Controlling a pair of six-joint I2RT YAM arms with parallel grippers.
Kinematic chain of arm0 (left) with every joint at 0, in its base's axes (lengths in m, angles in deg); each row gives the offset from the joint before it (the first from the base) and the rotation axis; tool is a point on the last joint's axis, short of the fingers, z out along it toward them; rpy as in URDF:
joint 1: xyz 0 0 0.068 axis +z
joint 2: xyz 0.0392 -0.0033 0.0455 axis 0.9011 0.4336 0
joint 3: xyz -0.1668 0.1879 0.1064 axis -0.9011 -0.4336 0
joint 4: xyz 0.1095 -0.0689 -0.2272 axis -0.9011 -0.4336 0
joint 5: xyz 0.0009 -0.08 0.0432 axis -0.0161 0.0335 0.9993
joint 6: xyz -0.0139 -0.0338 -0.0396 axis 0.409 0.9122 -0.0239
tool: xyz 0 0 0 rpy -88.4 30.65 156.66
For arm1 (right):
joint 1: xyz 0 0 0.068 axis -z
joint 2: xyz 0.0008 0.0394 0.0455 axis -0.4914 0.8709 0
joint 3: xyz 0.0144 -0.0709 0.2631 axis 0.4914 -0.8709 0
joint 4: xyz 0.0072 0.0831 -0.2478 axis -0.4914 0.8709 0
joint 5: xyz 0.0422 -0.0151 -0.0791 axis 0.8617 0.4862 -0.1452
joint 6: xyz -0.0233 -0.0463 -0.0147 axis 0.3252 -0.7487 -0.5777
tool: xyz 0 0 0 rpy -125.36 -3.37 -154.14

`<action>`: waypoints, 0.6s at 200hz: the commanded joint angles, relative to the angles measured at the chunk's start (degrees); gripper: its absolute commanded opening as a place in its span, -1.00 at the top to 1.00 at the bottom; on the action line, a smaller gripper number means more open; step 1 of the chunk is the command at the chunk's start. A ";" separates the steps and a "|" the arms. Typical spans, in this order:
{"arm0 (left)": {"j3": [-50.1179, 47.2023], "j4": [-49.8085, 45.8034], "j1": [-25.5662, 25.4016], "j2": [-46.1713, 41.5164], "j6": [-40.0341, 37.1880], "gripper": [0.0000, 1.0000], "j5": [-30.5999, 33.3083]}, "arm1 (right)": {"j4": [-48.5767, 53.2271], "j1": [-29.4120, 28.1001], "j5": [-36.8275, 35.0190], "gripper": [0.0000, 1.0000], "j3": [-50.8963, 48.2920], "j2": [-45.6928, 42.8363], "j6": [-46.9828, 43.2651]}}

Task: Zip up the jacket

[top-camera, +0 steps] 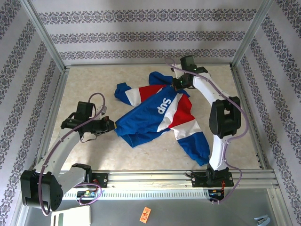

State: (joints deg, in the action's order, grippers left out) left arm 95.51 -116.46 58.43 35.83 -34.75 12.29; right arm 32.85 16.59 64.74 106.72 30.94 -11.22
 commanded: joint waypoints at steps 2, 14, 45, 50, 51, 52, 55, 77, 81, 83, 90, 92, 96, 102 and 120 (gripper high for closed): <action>-3.14 -2.65 1.65 0.59 2.52 1.00 2.12 | -2.56 4.76 -7.39 1.00 2.10 3.90 1.14; -3.46 -1.56 1.81 1.99 2.29 1.00 2.20 | -2.88 4.76 -7.27 1.00 2.26 5.18 1.62; -2.07 1.01 2.39 6.18 0.67 1.00 4.23 | -2.86 4.76 -8.06 0.95 3.05 5.53 1.95; -1.57 1.30 2.57 6.92 0.39 1.00 4.60 | -2.95 4.76 -8.32 0.88 3.16 5.09 2.09; -1.46 1.36 2.59 7.06 0.36 1.00 4.68 | -2.99 4.76 -8.38 0.86 3.17 5.05 2.06; -1.36 1.44 2.65 7.22 0.25 1.00 4.72 | -3.02 4.76 -8.41 0.84 3.17 4.95 2.04; -1.02 1.62 2.74 7.57 0.02 1.00 4.89 | -3.10 4.76 -8.58 0.78 3.23 4.66 2.04; 2.35 0.57 3.53 9.99 -2.14 0.51 7.64 | -3.52 5.10 -9.14 0.35 3.53 1.44 2.54; 3.01 0.15 3.65 10.10 -2.65 0.38 8.22 | -3.63 5.19 -9.10 0.29 3.48 0.70 2.75; 3.45 -0.08 3.73 10.17 -2.88 0.33 8.61 | -3.71 5.26 -9.06 0.26 3.51 0.36 2.82; 4.61 -0.93 3.99 10.23 -3.65 0.22 10.00 | -3.98 5.41 -8.76 0.18 3.16 -1.14 2.99; 4.97 -1.19 4.08 10.18 -3.86 0.19 10.29 | -4.06 5.45 -8.67 0.16 3.10 -1.55 3.06; 5.67 -1.54 4.23 10.02 -4.31 0.15 10.96 | -4.26 5.58 -8.55 0.12 2.89 -2.48 3.23; 6.58 -2.04 4.56 9.71 -4.95 0.10 11.97 | -4.64 5.62 -8.36 0.08 2.28 -3.89 3.38; 8.88 -2.92 5.31 8.05 -6.61 0.00 15.04 | -6.37 5.64 -7.85 -0.04 -0.42 -8.45 4.08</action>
State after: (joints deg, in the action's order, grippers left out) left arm 100.40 -116.07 62.26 46.21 -37.20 21.31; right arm 30.49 22.34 58.86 107.77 31.33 -8.84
